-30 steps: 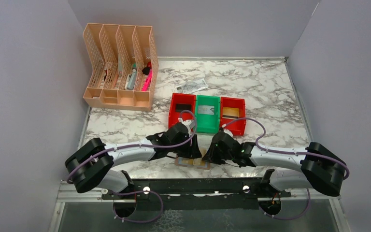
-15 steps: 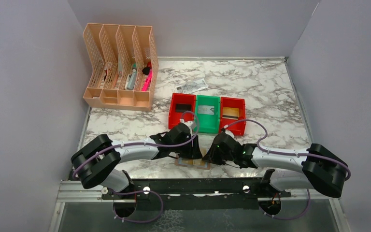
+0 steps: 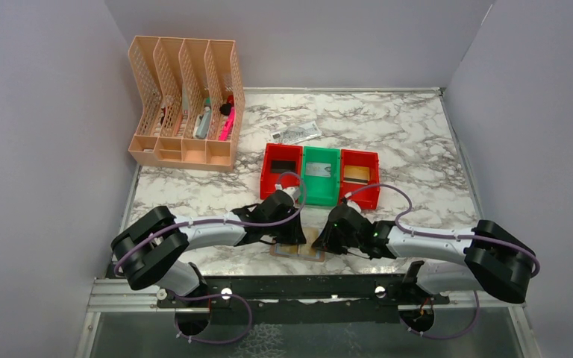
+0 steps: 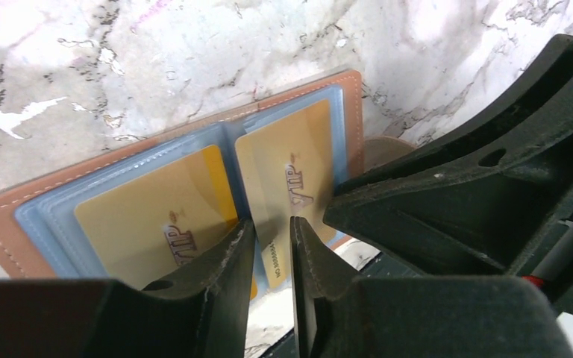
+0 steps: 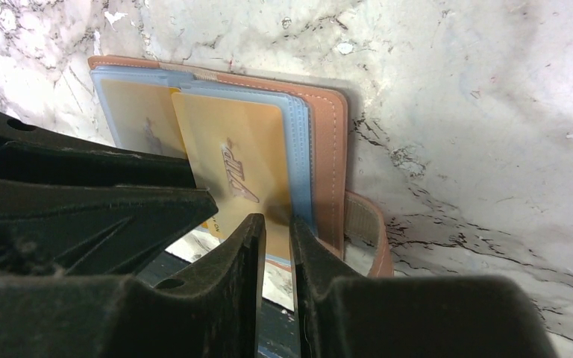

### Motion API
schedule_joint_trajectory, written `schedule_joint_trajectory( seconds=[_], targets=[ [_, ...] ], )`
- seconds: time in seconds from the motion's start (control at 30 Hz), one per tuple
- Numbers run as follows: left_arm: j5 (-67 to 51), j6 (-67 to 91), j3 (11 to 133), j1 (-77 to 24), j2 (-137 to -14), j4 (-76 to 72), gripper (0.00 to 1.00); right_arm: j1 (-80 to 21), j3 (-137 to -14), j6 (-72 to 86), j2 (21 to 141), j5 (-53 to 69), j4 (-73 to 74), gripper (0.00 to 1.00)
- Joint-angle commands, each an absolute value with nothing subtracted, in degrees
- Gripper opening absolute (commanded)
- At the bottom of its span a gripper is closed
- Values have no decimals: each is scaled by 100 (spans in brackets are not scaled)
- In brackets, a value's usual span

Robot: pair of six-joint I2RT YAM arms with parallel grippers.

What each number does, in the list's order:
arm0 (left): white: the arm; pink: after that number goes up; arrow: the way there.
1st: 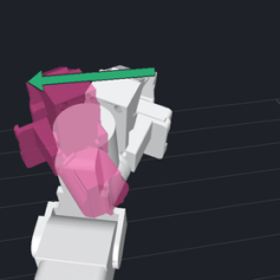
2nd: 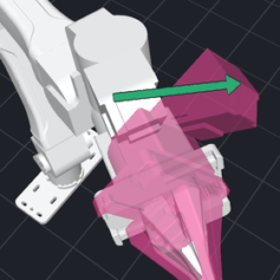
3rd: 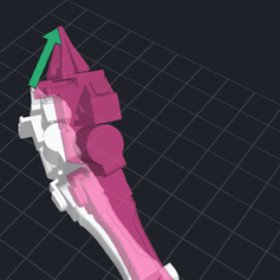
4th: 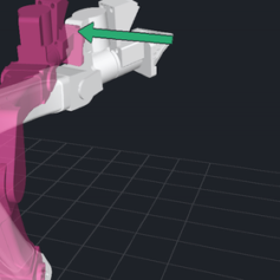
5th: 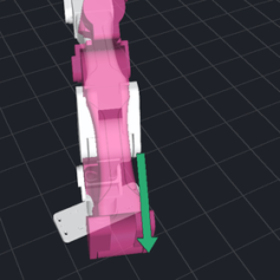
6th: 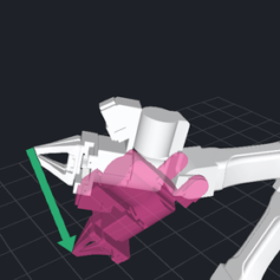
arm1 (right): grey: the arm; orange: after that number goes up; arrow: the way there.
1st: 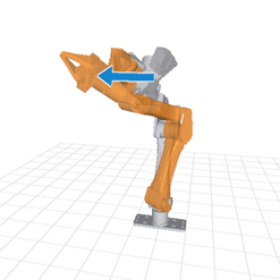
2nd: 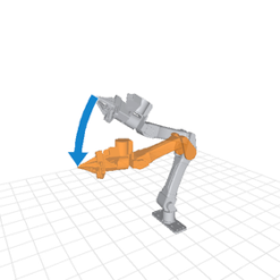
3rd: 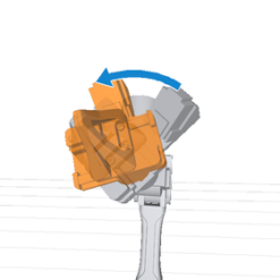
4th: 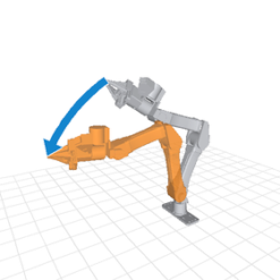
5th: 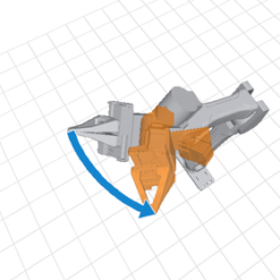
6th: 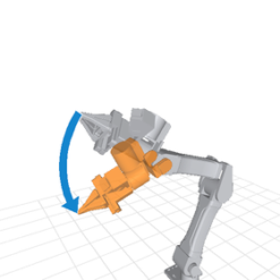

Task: Take the credit cards out of the card holder

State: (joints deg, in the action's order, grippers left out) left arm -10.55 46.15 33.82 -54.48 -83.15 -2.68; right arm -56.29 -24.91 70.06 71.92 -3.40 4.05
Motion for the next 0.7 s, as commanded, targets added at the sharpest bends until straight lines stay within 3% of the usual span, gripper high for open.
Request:
schedule_joint_trajectory(
  seconds=[0.0, 0.67],
  targets=[
    [-885, 4632, 3312, -5432, -8256, -209, 26, -5642, -2411, 6909, 7437, -795, 1010, 24],
    [-779, 4432, 3364, -5397, -7985, -60, 0, -5640, -2549, 6943, 7596, -916, 1254, 24]
  ],
)
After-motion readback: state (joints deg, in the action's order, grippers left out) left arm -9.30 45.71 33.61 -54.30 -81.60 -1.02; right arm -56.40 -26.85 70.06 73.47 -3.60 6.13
